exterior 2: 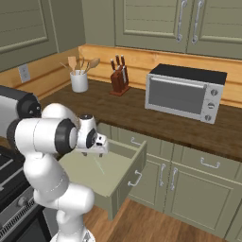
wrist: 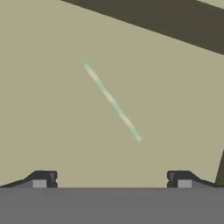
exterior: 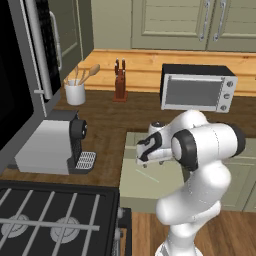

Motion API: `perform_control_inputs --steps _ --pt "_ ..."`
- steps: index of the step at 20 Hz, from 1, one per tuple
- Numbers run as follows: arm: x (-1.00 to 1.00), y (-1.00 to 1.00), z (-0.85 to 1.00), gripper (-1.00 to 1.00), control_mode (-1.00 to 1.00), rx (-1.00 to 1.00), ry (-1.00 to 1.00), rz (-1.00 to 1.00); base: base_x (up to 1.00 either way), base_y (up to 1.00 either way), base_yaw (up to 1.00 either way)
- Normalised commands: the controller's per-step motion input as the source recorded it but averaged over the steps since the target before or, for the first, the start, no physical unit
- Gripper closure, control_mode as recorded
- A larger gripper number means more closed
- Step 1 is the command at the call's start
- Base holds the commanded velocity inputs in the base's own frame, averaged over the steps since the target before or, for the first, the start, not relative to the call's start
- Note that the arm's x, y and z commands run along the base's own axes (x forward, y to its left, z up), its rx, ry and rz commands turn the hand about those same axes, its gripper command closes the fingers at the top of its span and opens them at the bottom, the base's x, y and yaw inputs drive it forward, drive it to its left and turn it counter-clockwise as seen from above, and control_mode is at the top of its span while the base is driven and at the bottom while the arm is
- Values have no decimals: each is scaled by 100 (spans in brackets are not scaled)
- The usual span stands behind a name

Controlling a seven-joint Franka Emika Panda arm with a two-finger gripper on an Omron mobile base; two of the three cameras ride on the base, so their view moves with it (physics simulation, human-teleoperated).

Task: Take a straw from the drawer in front and place it inside the glass cup on the dining counter.

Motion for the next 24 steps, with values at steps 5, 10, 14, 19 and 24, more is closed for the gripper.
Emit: perform_control_inputs --steps 5,10,14,19,24 --pt "37 15 -44 -100 -100 -3 8 1 0 0 0" --pt "30 0 -51 -100 -100 0 2 3 0 0 0" --pt "37 0 -52 -100 -100 0 2 5 0 0 0" --pt "35 0 -50 -100 -100 0 1 4 0 0 0" --pt "31 0 -46 -100 -100 0 0 3 0 0 0"
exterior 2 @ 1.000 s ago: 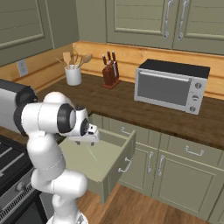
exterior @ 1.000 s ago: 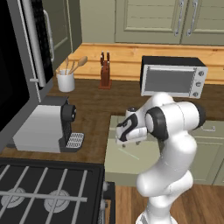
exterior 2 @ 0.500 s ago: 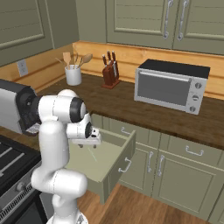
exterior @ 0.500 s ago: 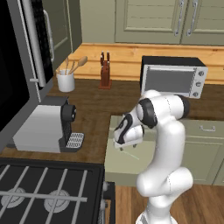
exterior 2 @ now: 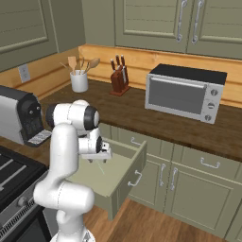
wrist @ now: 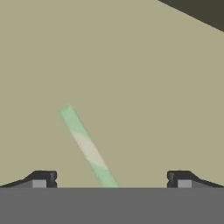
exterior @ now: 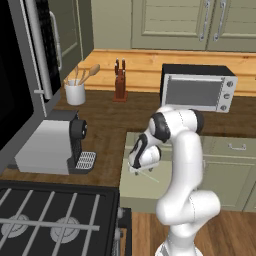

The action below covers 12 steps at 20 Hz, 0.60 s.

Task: Take a straw from the drawer in front and place it inside the glass cup on the dining counter.

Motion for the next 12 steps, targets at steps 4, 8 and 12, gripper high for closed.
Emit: perform_control_inputs --steps 4,8,12 --pt "27 0 -44 -100 -100 0 0 2 0 0 0" --pt "14 0 -42 100 -100 0 0 2 0 0 0" --pt "1 -1 -38 100 -100 -1 0 1 0 0 0"
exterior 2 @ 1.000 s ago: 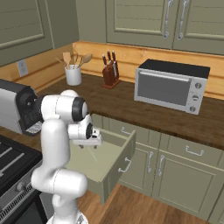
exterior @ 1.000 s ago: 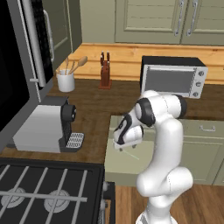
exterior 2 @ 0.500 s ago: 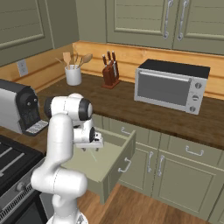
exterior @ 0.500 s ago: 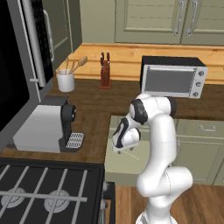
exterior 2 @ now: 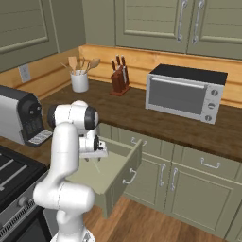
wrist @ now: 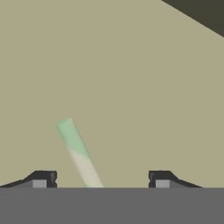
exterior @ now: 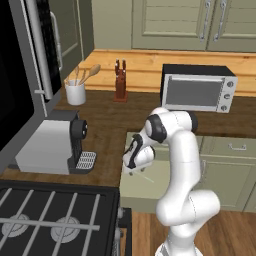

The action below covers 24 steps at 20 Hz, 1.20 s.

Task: Take a straw from the drawer in front and place it inside the glass cup on the dining counter.

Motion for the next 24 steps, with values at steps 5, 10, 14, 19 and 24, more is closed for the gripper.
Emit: perform_control_inputs --steps 5,10,14,19,24 --pt "0 -21 -38 100 -100 0 0 0 0 0 0" --pt "0 -33 -33 100 -100 0 0 0 0 0 0" --pt "1 -45 -12 100 -100 0 0 0 0 0 0" --pt "13 -50 -2 100 -100 0 0 0 0 0 0" --pt "29 -49 0 100 -100 1 1 0 0 0 0"
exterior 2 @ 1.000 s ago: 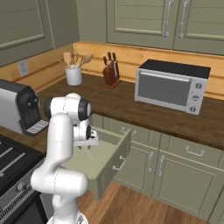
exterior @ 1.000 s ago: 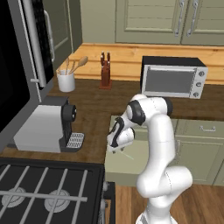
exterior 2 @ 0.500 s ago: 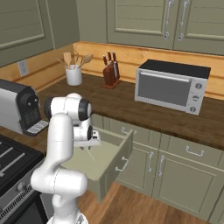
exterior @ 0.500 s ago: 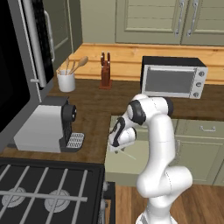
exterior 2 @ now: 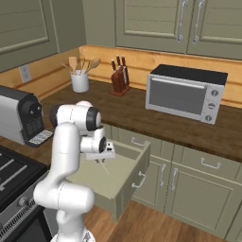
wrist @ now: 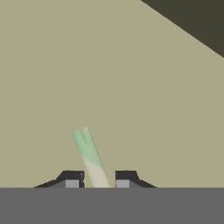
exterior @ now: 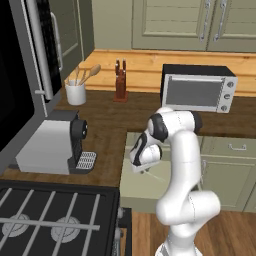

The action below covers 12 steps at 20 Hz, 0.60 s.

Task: Take a straw from the drawer in front and place it inside the glass cup on the dining counter.

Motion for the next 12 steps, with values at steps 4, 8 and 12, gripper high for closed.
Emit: perform_control_inputs --steps 4,8,12 --pt "19 -47 0 100 -100 2 1 0 0 0 0" --pt "-18 -31 7 100 -100 1 0 0 0 0 0" --pt "-68 -11 70 100 -100 0 -1 -8 0 0 0"
